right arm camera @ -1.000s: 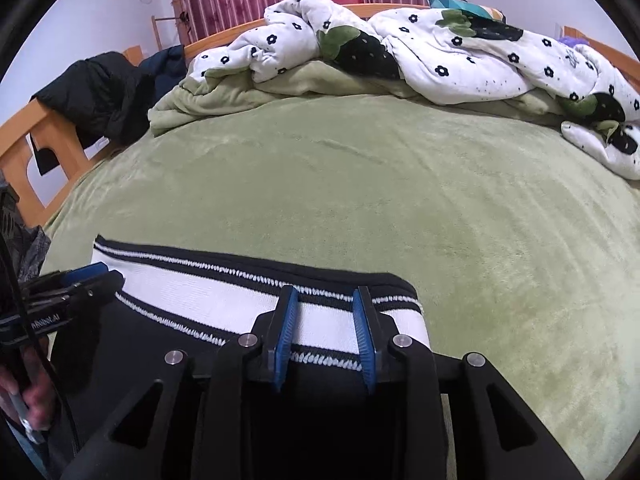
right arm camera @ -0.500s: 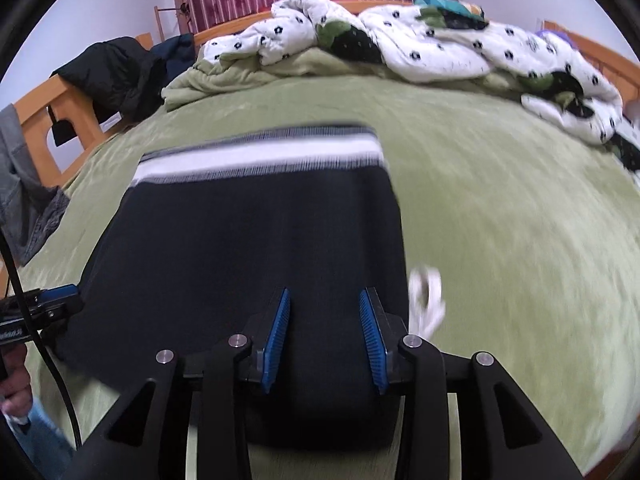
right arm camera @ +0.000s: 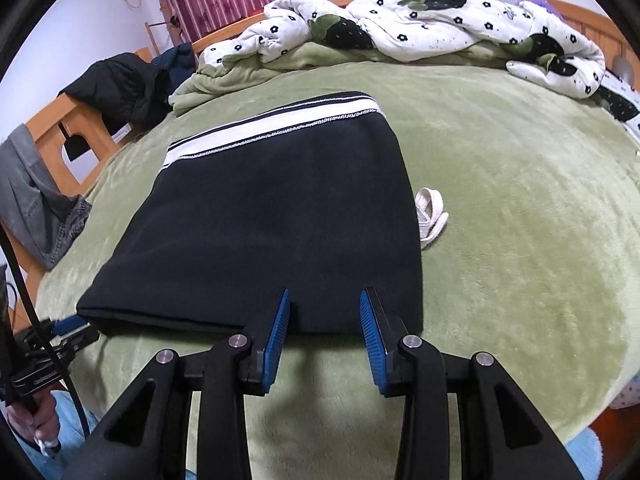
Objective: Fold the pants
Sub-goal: 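Open both grippers and release the folded pants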
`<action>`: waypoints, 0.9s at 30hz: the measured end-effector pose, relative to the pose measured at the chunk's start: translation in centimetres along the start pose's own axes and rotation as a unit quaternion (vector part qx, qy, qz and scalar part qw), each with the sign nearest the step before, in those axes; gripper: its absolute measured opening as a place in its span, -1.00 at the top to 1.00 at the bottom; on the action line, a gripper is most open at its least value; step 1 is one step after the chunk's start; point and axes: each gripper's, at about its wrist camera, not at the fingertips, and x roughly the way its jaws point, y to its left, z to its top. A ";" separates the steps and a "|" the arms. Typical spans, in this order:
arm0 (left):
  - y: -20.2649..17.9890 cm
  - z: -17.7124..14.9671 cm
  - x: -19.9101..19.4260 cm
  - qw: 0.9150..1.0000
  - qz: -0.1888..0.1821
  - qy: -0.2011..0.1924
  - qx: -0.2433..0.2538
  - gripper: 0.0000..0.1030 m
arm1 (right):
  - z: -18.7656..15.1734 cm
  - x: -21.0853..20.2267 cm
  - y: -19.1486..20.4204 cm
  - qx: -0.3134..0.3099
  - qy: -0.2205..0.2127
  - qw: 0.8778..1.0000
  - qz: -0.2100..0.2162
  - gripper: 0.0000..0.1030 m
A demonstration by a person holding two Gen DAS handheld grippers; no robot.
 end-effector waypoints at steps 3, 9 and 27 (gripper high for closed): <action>-0.7 0.7 0.0 1.000 -0.012 -0.015 -0.002 0.78 | -0.3 -0.2 -0.4 0.014 0.001 1.000 0.006 0.30; 1.9 -0.3 -0.9 0.994 -0.057 -0.029 -0.087 0.81 | -0.7 -0.2 -0.9 0.017 0.005 1.000 -0.002 0.30; 2.2 -0.7 0.3 0.991 -0.077 -0.030 -0.104 0.80 | -0.7 0.0 0.4 0.003 0.005 1.000 -0.003 0.29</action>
